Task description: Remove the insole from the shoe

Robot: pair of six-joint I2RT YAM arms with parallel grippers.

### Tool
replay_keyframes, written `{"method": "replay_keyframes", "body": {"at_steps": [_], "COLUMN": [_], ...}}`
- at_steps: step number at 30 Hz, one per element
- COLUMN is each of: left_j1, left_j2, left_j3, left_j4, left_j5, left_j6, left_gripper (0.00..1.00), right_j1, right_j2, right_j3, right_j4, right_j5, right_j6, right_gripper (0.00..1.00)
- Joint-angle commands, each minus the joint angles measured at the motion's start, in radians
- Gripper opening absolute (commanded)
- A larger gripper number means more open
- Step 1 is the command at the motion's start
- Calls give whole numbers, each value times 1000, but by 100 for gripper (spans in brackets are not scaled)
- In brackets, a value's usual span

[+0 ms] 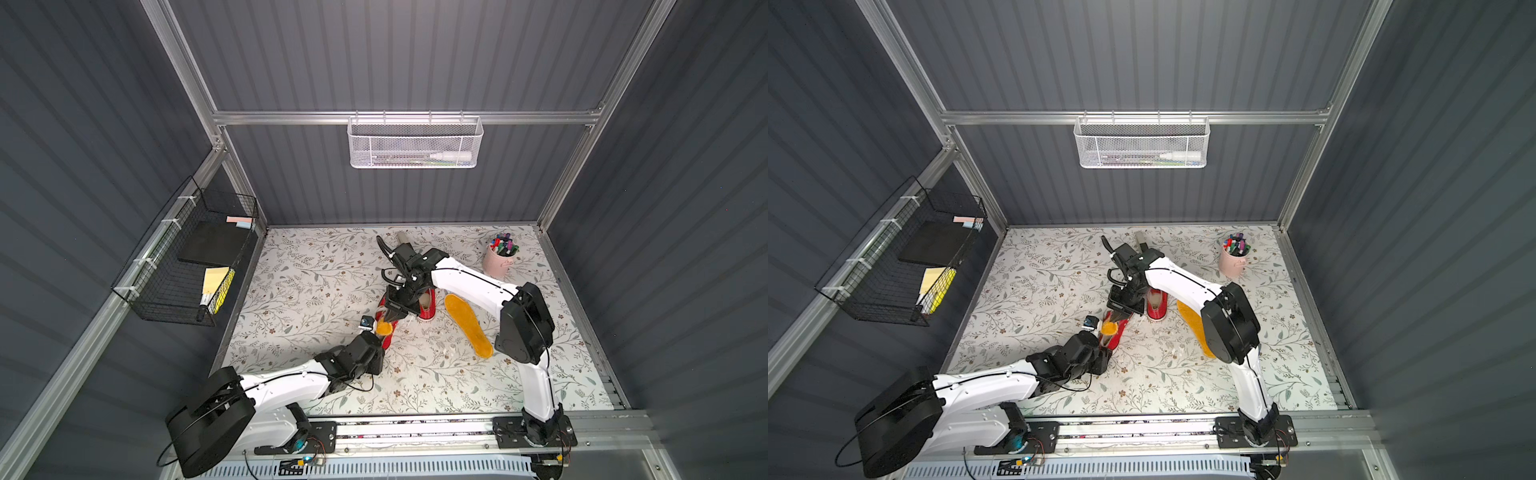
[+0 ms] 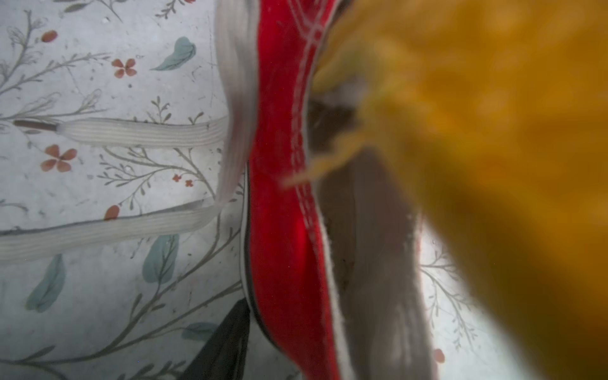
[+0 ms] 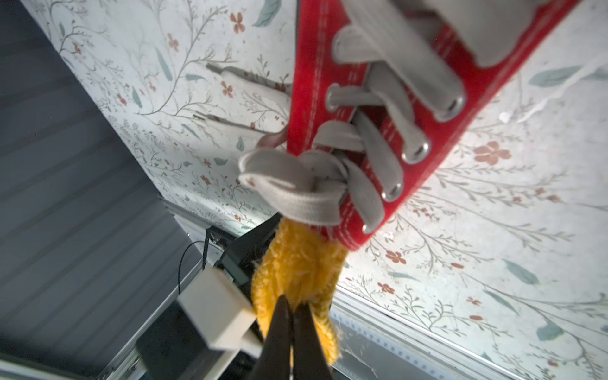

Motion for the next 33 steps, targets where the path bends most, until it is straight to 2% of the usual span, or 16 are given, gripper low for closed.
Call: {"method": "replay_keyframes", "body": {"at_steps": [1,6,9,12,18,21,23,26,29,33], "left_j1": [-1,-1,-1,-1,-1,0,2,5,7,23], "left_j2": [36,47,9,-46,-185,-196,-164,-88,-27,-11], "left_j3": [-16,-4,5,20,80,122,167,249,311,312], "left_j4": [22,27,9,-58,-253,-322,-368,-416,-450,-446], "left_j5": [-46,-34,12,116,198,181,147,133,115,86], "left_j6": [-1,-1,-10,-15,-92,-136,-165,-186,-213,-259], "left_gripper": [53,55,66,79,86,86,78,71,68,65], "right_j1": [-13,-32,-34,-34,-29,-28,-28,-28,-27,-27], "right_j2": [-42,-41,-41,-28,-62,-89,-99,-102,-102,-105], "right_j3": [54,90,44,4,-53,-119,-145,-139,-129,-131], "right_j4": [-140,-273,-293,-276,-206,-169,-155,-160,-163,-157], "right_j5": [-134,-142,-149,-147,-105,-104,-105,-100,-98,-102], "right_j6": [-84,-195,-250,-264,-260,-253,-251,-257,-259,-256], "right_gripper": [0,0,0,0,0,0,0,0,0,0]}}
